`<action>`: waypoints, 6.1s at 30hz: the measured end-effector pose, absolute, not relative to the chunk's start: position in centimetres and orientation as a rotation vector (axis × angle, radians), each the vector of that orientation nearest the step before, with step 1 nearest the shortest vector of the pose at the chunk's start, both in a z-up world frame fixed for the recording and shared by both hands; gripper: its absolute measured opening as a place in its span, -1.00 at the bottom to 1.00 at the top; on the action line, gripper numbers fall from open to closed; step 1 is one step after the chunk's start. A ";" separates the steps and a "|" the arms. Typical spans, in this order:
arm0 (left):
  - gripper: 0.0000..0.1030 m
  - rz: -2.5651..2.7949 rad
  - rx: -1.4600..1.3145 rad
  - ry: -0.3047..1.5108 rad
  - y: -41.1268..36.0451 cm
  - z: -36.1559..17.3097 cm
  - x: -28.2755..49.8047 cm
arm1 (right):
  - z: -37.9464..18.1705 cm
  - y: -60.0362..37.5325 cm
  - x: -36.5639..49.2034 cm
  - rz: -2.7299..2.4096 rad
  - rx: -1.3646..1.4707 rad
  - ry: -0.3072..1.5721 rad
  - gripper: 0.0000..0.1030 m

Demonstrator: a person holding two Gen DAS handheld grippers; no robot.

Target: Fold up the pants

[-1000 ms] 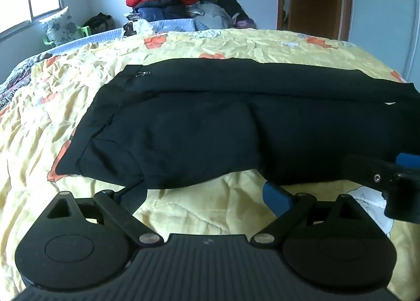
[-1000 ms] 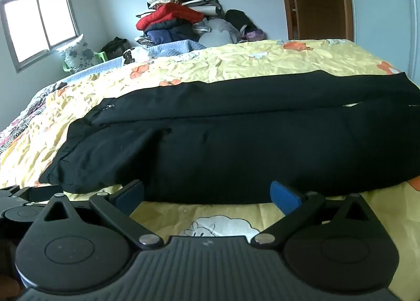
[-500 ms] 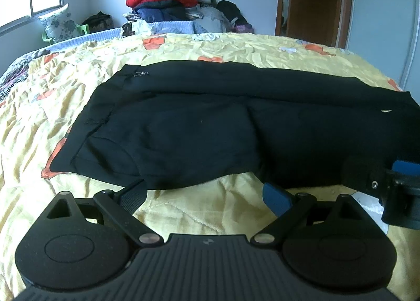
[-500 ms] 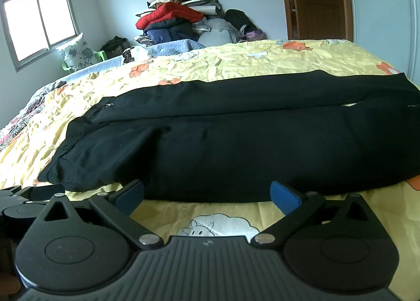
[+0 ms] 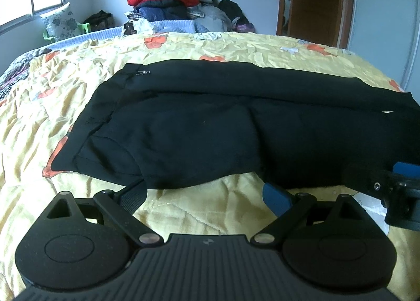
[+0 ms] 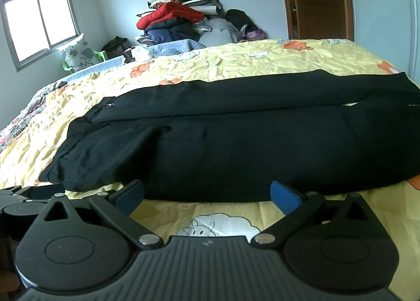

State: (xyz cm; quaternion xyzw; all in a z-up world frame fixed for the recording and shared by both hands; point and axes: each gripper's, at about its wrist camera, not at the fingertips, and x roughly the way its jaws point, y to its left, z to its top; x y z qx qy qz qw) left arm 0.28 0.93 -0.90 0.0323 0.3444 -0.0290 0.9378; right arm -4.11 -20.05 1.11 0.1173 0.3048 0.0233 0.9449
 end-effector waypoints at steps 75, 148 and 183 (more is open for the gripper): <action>0.88 0.091 0.140 0.584 8.7 -1.3 4.2 | 6.5 -18.0 18.9 0.551 -0.087 0.592 0.99; -0.90 -0.073 -0.647 0.877 18.7 -0.9 7.4 | 0.7 -10.2 3.5 0.968 -0.718 0.455 -0.85; -0.07 -0.722 0.148 0.828 -6.2 -0.5 9.8 | 4.3 -41.5 1.0 -0.035 0.244 0.519 -0.58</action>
